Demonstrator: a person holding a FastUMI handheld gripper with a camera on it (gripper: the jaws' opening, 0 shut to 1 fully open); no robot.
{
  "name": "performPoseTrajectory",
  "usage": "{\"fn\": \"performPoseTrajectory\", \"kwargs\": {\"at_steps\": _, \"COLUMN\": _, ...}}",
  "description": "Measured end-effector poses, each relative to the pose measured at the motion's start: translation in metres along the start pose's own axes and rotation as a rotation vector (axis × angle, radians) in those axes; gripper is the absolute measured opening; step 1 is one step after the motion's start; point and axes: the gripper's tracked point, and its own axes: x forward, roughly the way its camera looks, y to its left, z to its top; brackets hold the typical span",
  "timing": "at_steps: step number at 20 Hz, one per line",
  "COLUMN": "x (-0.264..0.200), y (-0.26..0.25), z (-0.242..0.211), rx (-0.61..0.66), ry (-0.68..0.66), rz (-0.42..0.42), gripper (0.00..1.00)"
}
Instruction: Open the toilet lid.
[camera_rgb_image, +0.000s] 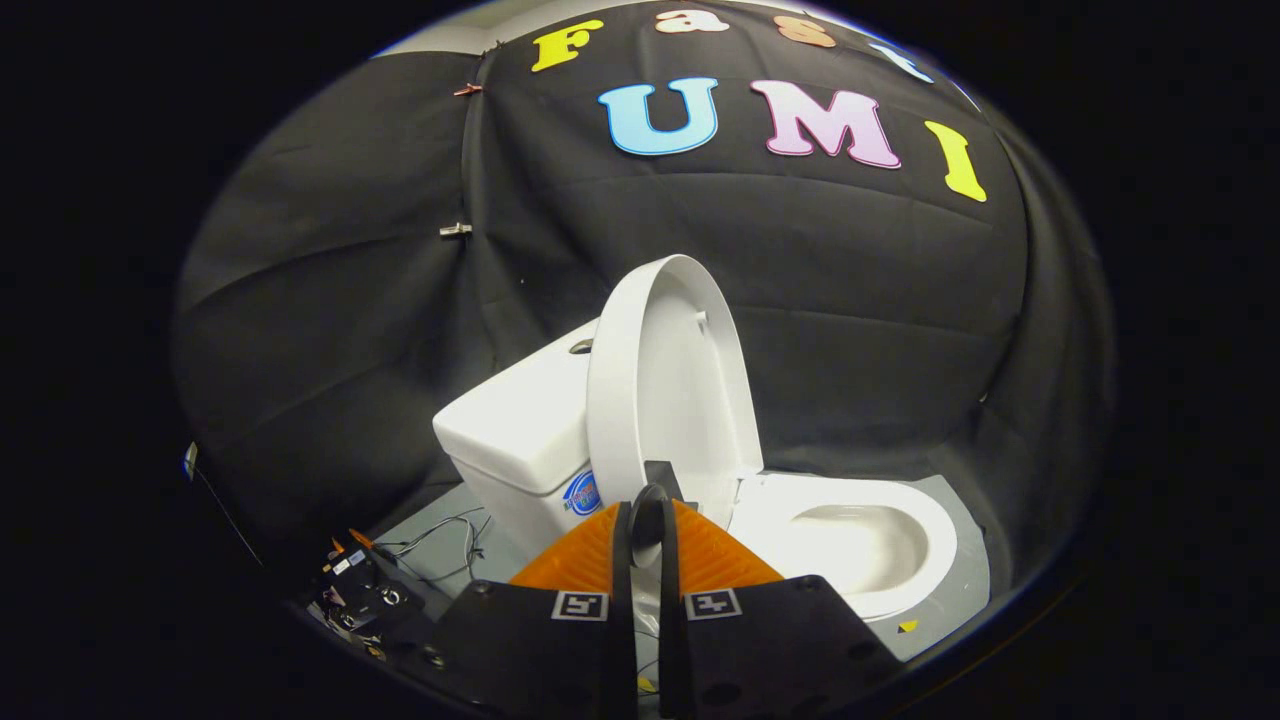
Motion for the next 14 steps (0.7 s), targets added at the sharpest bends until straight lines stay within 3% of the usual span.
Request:
{"fn": "performPoseTrajectory", "kwargs": {"at_steps": 5, "x": 0.004, "y": 0.017, "z": -0.005, "rx": -0.008, "ry": 0.022, "rz": 0.061, "gripper": 0.18}}
{"fn": "performPoseTrajectory", "kwargs": {"at_steps": 8, "x": -0.004, "y": 0.014, "z": -0.006, "rx": -0.009, "ry": 0.033, "rz": 0.06, "gripper": 0.46}}
{"fn": "performPoseTrajectory", "kwargs": {"at_steps": 9, "x": -0.01, "y": 0.015, "z": -0.001, "rx": -0.019, "ry": 0.014, "rz": 0.058, "gripper": 0.51}}
{"fn": "performPoseTrajectory", "kwargs": {"at_steps": 12, "x": -0.036, "y": 0.014, "z": 0.027, "rx": -0.058, "ry": -0.054, "rz": 0.043, "gripper": 1.0}}
{"fn": "performPoseTrajectory", "kwargs": {"at_steps": 14, "x": -0.045, "y": 0.012, "z": 0.045, "rx": -0.054, "ry": -0.102, "rz": 0.044, "gripper": 0.99}}
